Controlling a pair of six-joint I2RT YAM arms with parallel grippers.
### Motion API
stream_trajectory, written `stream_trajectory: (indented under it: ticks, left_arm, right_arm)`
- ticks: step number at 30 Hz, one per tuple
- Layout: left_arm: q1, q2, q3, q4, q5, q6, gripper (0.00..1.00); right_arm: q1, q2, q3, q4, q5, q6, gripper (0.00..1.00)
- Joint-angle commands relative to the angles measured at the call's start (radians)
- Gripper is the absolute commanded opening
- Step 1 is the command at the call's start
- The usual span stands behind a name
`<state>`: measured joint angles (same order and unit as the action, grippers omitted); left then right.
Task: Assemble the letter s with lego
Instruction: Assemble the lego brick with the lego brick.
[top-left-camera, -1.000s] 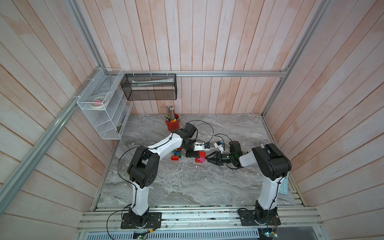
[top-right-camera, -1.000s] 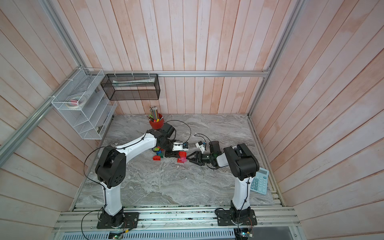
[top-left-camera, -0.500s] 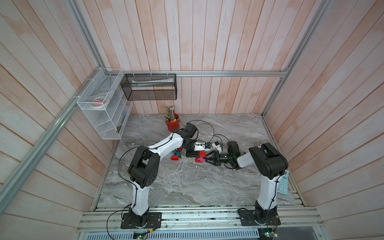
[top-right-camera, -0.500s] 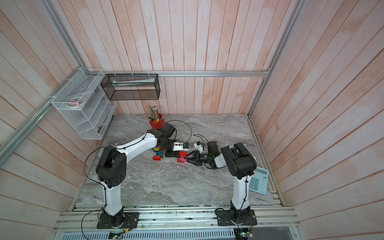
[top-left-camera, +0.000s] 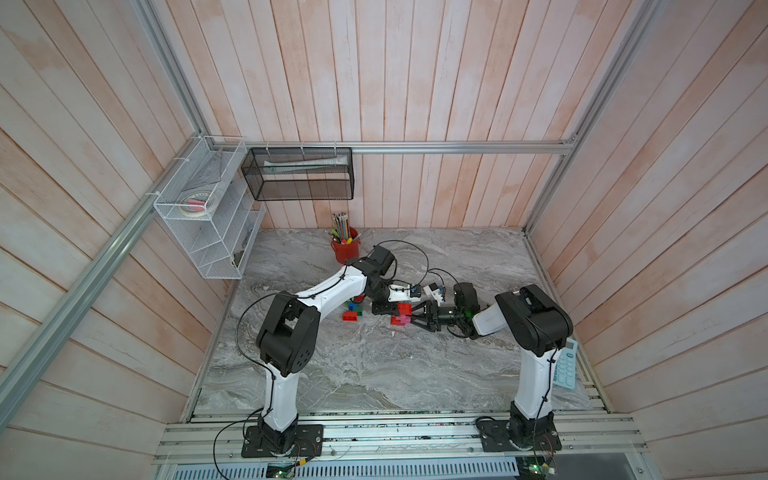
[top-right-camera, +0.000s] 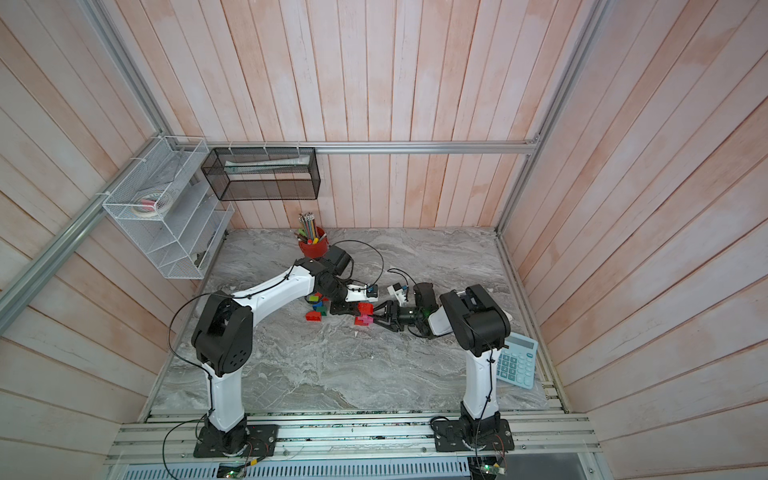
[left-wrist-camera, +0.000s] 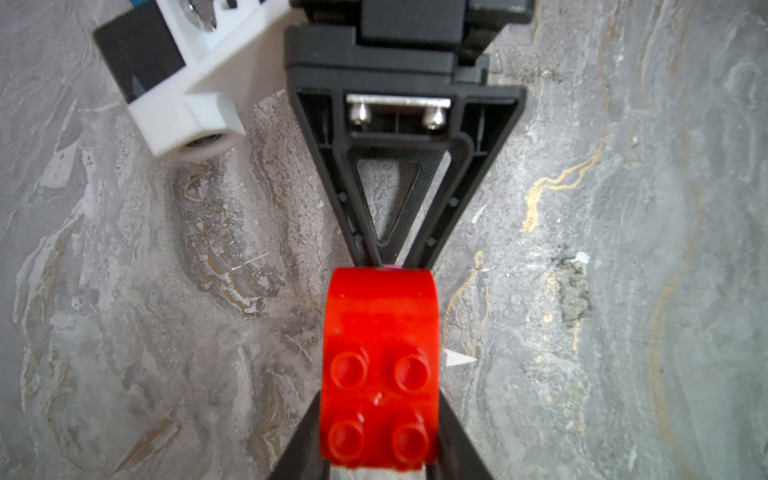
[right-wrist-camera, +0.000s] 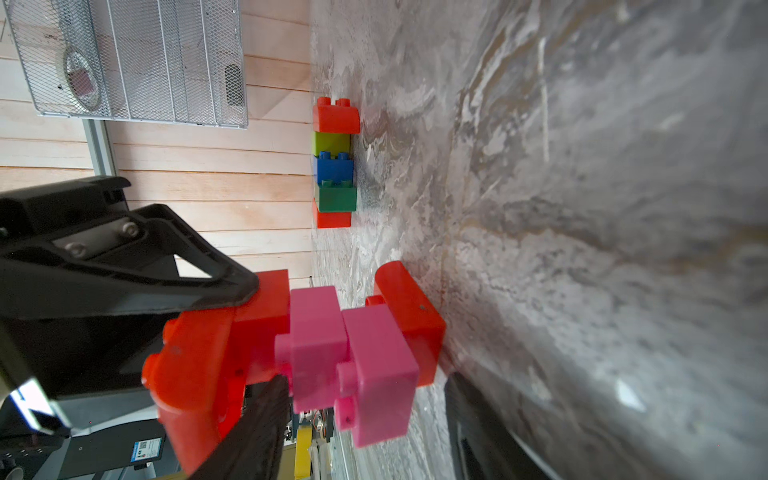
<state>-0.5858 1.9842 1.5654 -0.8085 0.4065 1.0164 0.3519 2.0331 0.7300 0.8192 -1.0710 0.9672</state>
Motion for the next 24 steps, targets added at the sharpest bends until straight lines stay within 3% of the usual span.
stream_trajectory:
  ticks: [1,10,17,24]
  left_arm:
    - [-0.005,0.052,0.002,-0.013,-0.073,-0.001,0.34]
    - [-0.005,0.046,0.005,-0.006,-0.066,-0.007,0.37]
    - [-0.004,0.033,0.001,0.004,-0.068,-0.008,0.41]
    - [-0.005,0.031,0.007,0.010,-0.065,-0.010,0.43]
  right_arm:
    - [0.011,0.028,0.017,0.024,0.013,0.010,0.62]
    - [0.014,0.036,0.022,-0.042,0.034,-0.019,0.55]
    - [0.013,0.029,0.041,-0.173,0.060,-0.108,0.53]
    - [0.014,0.024,0.034,-0.174,0.059,-0.116,0.52]
